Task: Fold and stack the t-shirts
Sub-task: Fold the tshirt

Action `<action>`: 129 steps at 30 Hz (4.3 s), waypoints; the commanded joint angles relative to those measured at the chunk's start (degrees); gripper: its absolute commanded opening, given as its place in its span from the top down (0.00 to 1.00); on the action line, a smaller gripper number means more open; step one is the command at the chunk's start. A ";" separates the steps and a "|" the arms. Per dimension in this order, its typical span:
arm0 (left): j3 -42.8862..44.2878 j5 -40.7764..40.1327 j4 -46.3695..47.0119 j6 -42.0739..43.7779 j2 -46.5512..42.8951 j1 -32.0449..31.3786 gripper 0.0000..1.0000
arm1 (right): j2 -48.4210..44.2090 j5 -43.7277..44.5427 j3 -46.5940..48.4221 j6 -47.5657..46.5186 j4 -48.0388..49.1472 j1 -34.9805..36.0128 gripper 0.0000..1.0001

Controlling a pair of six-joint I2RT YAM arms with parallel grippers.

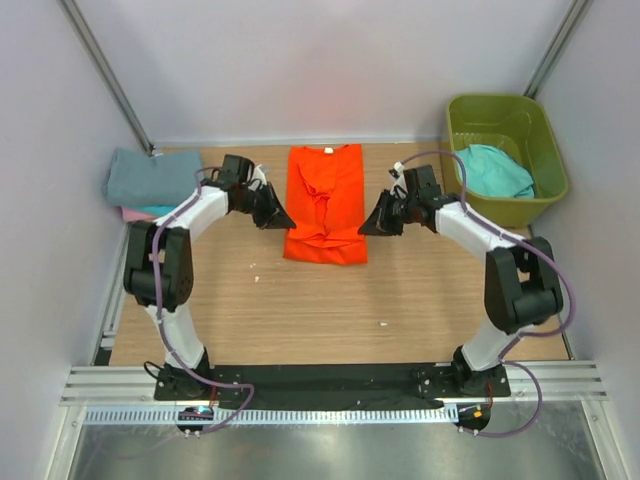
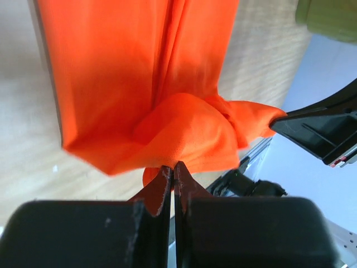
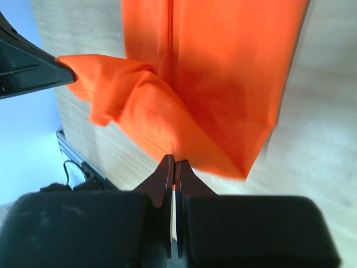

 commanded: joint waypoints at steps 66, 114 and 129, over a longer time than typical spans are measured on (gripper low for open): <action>0.79 -1.28 1.52 -0.03 16.71 1.59 0.65 | 21.13 -5.78 2.07 2.21 11.46 -4.67 0.71; 15.83 7.60 2.32 -2.50 7.11 0.54 1.00 | -2.37 -4.29 3.08 1.15 6.28 -7.30 0.98; 53.88 -10.78 1.36 10.77 31.04 1.50 0.18 | 27.91 -1.90 39.46 -5.00 6.98 -9.77 0.30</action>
